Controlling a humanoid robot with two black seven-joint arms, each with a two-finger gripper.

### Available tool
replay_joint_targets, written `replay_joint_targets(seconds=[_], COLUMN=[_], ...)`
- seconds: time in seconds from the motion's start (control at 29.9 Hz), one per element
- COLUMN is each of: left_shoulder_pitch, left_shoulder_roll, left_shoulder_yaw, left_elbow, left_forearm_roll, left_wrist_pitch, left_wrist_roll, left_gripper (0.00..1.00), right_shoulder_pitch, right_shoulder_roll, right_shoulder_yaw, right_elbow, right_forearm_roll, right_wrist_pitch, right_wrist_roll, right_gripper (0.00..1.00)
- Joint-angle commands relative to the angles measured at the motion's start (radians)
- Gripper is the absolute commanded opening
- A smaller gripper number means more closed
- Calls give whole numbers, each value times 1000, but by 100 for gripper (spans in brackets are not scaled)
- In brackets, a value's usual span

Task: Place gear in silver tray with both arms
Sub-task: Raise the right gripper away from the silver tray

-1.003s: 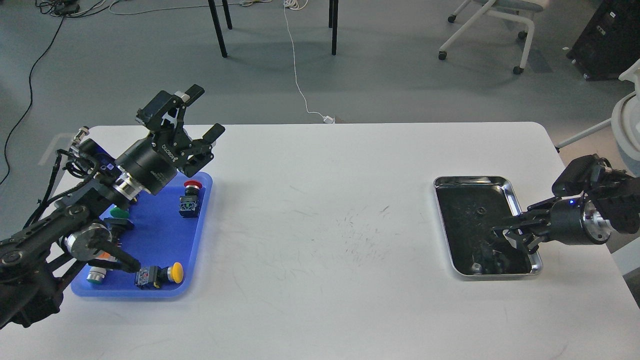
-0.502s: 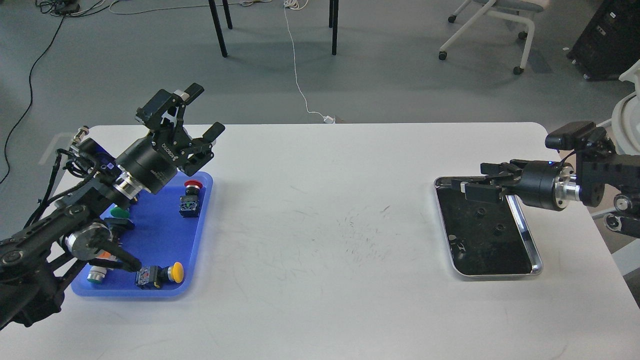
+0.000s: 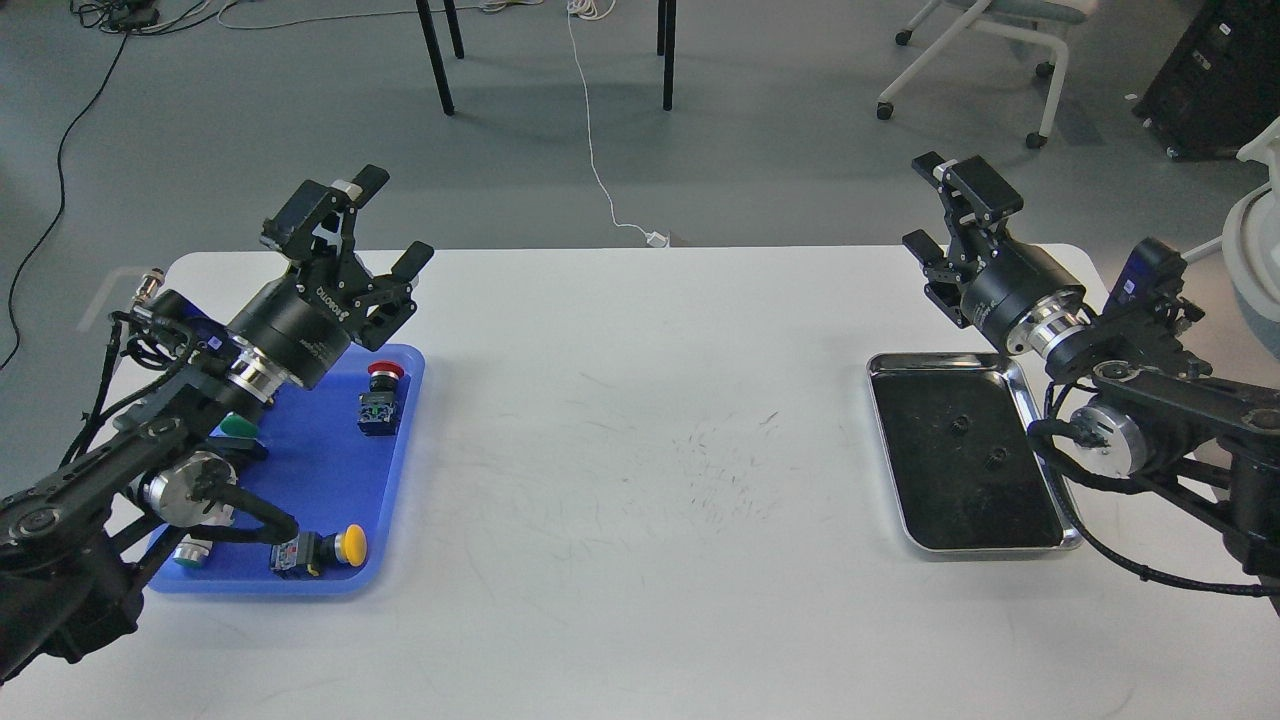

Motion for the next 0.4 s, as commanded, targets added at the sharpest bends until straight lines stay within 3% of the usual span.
replay_joint_targets(seconds=[0.0, 0.13, 0.37], left_shoulder_pitch=[58, 126, 165], left_shoulder_roll=[-55, -121, -150], left_shoulder_yaw=[-68, -149, -157], left_elbow=[2, 2, 2], left_forearm_roll=[-2, -1, 7], left_wrist_pitch=[-6, -8, -8], left_wrist_roll=[33, 73, 73], left_gripper=[98, 98, 98], right_shoulder_pitch=[-86, -149, -154], right_shoulder_roll=[65, 99, 104], right_shoulder_yaw=[110, 127, 123], right_elbow=[-5, -3, 27], right_forearm_roll=[36, 21, 15], right_wrist_pitch=[-1, 5, 8], right_wrist_roll=[0, 0, 0], right_gripper=[99, 99, 99])
